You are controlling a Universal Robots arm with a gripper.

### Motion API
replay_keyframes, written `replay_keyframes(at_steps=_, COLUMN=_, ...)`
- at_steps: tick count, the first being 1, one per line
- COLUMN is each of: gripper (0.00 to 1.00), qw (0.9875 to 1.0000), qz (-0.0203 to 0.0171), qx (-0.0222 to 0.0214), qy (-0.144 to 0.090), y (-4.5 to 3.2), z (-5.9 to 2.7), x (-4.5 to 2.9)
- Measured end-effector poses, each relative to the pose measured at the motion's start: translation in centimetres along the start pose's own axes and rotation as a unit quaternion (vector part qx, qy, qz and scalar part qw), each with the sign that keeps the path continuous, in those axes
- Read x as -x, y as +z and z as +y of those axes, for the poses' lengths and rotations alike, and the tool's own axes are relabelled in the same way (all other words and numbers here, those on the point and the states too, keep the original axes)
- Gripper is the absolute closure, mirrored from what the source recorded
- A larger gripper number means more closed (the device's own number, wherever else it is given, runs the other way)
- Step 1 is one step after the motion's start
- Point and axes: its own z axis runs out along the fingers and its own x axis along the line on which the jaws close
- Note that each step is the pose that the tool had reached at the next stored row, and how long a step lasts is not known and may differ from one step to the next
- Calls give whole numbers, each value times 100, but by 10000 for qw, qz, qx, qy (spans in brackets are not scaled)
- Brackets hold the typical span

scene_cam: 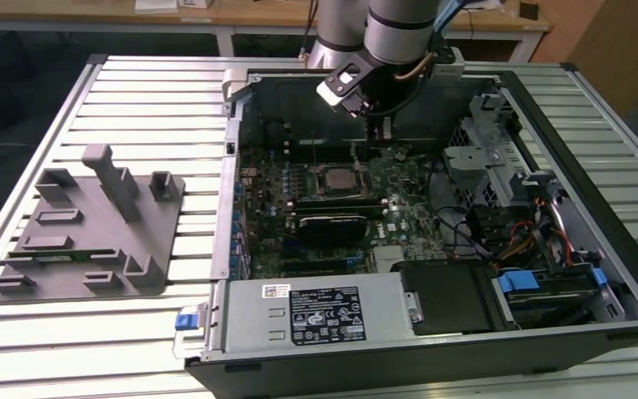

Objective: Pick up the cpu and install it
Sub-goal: 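Close the cpu cover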

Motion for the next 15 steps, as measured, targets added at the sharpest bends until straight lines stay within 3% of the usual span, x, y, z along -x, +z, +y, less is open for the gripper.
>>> replay_keyframes(at_steps=9, gripper=89, qw=10000, qz=0, qx=0, qy=3, y=-1, z=-23, x=1)
replay_keyframes(at_steps=15, gripper=89, qw=9999, qz=-19, qx=-104, qy=4, y=35, z=-24, x=1)
